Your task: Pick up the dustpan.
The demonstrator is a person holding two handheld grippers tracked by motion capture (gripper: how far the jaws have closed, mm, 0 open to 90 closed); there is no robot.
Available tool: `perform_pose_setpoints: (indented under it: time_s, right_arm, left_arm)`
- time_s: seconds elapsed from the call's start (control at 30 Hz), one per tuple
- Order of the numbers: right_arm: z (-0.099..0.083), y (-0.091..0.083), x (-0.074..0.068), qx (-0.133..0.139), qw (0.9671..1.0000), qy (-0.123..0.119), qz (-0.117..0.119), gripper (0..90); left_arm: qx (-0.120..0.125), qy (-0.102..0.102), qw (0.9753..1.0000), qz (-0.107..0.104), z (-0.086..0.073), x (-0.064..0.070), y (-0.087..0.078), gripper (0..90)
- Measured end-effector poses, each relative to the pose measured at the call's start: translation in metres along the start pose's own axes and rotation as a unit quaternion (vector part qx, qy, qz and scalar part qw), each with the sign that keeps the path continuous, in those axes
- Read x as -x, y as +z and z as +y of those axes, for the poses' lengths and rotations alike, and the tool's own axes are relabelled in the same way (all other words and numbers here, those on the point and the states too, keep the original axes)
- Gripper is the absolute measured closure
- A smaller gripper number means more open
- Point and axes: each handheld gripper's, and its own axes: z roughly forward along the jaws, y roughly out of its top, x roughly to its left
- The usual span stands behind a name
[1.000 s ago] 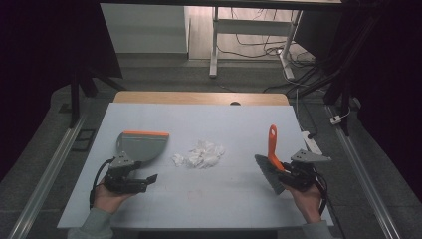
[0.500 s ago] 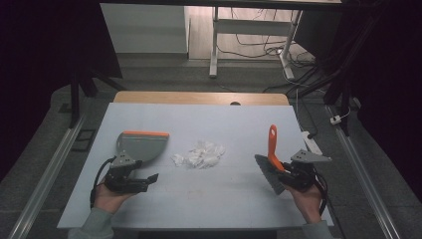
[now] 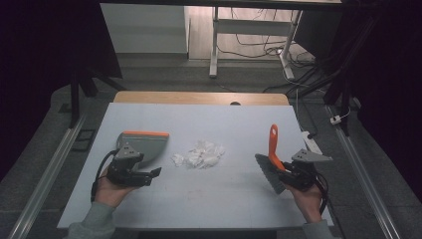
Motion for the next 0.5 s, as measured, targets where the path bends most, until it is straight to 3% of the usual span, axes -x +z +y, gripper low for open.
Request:
perform_pose_setpoints:
  time_s: [0.3, 0.43, 0.5]
  right_arm:
    - [0.001, 0.001, 0.000, 0.000, 1.0000, 0.001, 0.000, 70.2]
    - [0.001, 0.001, 0.000, 0.000, 1.0000, 0.001, 0.000, 70.2]
    - [0.000, 0.001, 0.000, 0.000, 1.0000, 0.001, -0.001, 70.2]
  left_arm:
    - [0.000, -0.019, 0.9998, 0.008, 0.012, -0.010, -0.007, 20.0]
    - [-0.008, -0.028, 0.9994, 0.019, 0.014, -0.016, -0.005, 19.9]
    - [-0.024, -0.036, 0.9987, 0.028, 0.013, -0.021, -0.001, 19.9]
